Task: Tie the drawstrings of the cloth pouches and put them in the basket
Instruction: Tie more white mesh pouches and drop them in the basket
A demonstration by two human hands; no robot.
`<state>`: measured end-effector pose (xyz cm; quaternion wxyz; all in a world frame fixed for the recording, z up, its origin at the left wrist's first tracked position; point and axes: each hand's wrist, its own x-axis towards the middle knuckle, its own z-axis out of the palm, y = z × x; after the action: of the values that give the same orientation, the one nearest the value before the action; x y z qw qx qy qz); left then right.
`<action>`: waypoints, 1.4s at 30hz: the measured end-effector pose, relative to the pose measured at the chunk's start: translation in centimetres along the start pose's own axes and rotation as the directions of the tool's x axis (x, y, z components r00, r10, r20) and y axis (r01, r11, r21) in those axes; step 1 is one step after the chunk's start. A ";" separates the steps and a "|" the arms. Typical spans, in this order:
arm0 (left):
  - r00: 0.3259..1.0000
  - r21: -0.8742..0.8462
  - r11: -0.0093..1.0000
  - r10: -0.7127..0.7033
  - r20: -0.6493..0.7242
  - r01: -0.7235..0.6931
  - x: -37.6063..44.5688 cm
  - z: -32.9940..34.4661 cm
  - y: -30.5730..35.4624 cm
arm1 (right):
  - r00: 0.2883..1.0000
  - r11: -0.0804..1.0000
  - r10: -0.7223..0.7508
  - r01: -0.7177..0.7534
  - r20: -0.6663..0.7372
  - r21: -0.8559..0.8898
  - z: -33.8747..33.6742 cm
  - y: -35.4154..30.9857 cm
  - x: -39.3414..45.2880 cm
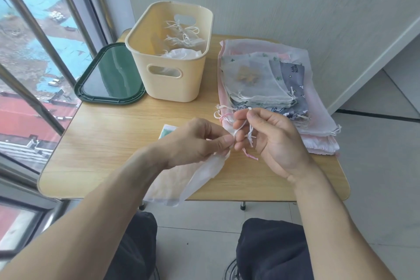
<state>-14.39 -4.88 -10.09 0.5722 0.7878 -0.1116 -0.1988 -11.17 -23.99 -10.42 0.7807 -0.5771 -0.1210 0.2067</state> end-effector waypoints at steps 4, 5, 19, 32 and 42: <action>0.998 -0.004 0.998 -0.060 -0.010 0.060 0.0 0.5 0.3 | 0.996 0.985 0.016 -0.032 -0.090 -0.172 -0.3 0.6 0.2; 0.996 -0.039 0.996 -0.083 -0.031 0.081 0.1 0.7 0.2 | 0.992 0.970 0.017 -0.046 -0.123 -0.237 -0.5 0.7 0.2; 0.950 -0.236 0.970 -0.129 -0.286 0.060 0.9 0.3 0.1 | 0.741 0.463 -0.632 0.129 -0.225 -0.877 -2.5 0.0 -0.6; 0.971 -0.153 0.987 -0.090 -0.223 0.056 0.9 1.0 0.3 | 0.991 0.820 -0.084 0.127 0.102 -0.558 -0.7 1.7 0.1; 0.929 -0.310 0.930 -0.277 -0.244 0.196 1.3 1.5 0.1 | 0.992 0.740 -0.124 0.117 0.036 -0.662 -0.2 2.5 -0.2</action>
<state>-13.87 -6.79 -10.62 0.6594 0.7268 0.0977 -0.1656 -11.74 -23.67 -12.83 0.5377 -0.8083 -0.2195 0.0967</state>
